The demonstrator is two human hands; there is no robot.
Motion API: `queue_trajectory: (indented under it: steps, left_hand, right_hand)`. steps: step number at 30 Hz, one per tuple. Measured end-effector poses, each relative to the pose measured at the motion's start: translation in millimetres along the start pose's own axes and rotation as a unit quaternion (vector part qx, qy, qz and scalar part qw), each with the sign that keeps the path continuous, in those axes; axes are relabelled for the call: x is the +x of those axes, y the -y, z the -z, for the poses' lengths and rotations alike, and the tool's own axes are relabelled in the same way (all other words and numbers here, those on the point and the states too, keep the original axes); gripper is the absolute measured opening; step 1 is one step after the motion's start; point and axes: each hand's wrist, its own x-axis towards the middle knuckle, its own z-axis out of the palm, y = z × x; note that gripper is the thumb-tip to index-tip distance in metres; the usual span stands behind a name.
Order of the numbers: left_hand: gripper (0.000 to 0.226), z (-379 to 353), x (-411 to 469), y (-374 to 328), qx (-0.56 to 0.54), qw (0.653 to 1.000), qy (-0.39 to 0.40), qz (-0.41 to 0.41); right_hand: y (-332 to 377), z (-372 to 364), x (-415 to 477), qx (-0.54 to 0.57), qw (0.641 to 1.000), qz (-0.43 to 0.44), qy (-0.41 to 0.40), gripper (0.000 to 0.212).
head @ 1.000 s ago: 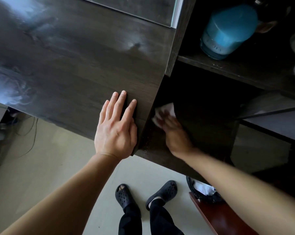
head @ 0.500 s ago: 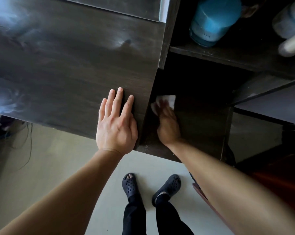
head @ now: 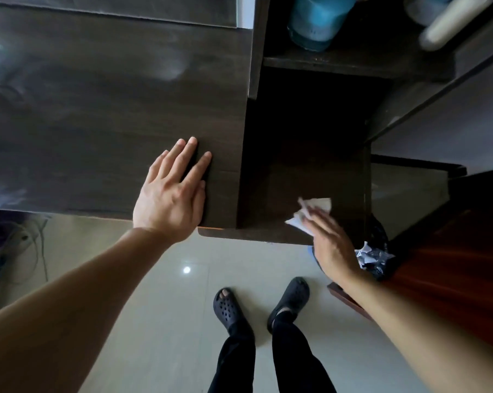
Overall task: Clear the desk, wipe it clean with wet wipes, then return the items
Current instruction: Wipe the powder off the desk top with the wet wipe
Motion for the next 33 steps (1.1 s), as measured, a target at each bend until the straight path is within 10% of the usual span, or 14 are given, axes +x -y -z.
queue_trajectory:
  steps: [4, 12, 19, 26, 33]
  left_hand:
    - [0.049, 0, 0, -3, 0.001, 1.000, -0.011, -0.001]
    - [0.048, -2, 0, 0, -0.004, 1.000, -0.017, -0.008]
    - [0.047, -5, -1, 2, -0.008, 1.000, -0.024, -0.010]
    - [0.043, -6, -3, 6, -0.032, 0.998, -0.046, 0.037]
    - [0.046, 0, -6, 15, -0.028, 0.989, -0.067, 0.130]
  right_hand:
    - [9, -5, -18, -0.010, 0.968, -0.210, -0.138, 0.049]
    - [94, -46, 2, 0.103, 0.989, -0.098, -0.031, 0.028]
    - [26, 3, 46, 0.043, 0.943, -0.317, -0.090, 0.039]
    - [117, -54, 110, 0.001, 0.983, -0.181, 0.023, 0.048]
    - [121, -64, 1, 0.002, 0.997, -0.068, -0.045, 0.050]
